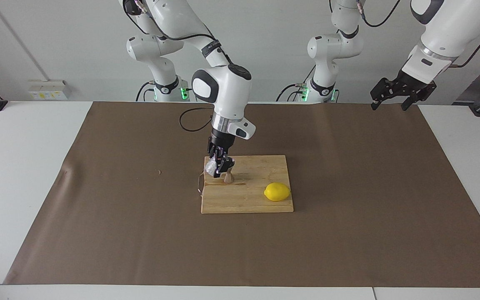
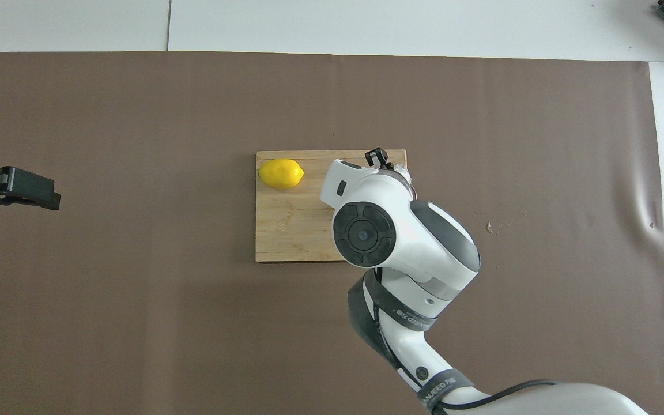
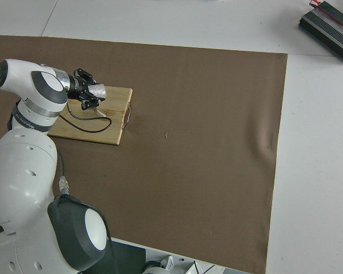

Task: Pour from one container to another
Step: 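Tilt the clear glass with the right gripper above the metal cup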

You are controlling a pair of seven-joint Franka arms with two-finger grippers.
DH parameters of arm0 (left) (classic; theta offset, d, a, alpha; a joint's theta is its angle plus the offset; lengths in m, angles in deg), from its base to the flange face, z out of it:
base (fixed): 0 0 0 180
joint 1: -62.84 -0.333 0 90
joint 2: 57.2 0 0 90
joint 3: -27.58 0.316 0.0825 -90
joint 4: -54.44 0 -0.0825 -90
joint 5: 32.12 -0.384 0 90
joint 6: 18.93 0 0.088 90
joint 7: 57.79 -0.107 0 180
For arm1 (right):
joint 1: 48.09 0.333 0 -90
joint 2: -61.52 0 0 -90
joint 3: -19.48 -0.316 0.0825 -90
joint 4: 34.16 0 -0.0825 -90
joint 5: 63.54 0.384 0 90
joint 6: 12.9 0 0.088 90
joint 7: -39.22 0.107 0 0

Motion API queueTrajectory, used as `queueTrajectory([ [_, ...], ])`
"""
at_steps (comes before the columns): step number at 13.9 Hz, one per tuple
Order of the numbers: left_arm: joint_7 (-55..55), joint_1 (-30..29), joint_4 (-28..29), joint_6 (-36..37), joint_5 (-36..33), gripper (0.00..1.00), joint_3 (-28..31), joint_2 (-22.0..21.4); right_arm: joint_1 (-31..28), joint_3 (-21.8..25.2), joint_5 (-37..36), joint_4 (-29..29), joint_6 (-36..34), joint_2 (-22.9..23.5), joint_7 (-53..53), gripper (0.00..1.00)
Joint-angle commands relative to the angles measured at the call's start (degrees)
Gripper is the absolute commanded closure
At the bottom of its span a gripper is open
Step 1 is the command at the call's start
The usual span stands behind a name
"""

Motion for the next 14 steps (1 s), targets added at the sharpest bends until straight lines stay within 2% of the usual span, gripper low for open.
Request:
queueTrajectory([
  [1, 0.55, 0.09, 1.18, 0.33, 0.51, 0.0, 0.35, -1.21, 0.22, -0.32, -2.25, -1.48, -1.09, -1.69, -0.65, 0.62],
  [5, 0.46, 0.09, 1.18, 0.33, 0.51, 0.0, 0.35, -1.21, 0.31, -0.41, -4.97, -1.83, -0.12, -1.69, -1.53, 0.62],
  [14, 0.46, 0.09, 1.18, 0.33, 0.51, 0.0, 0.35, -1.21, 0.05, -0.41, -4.45, -1.4, -0.74, -1.95, -2.5, 0.62],
])
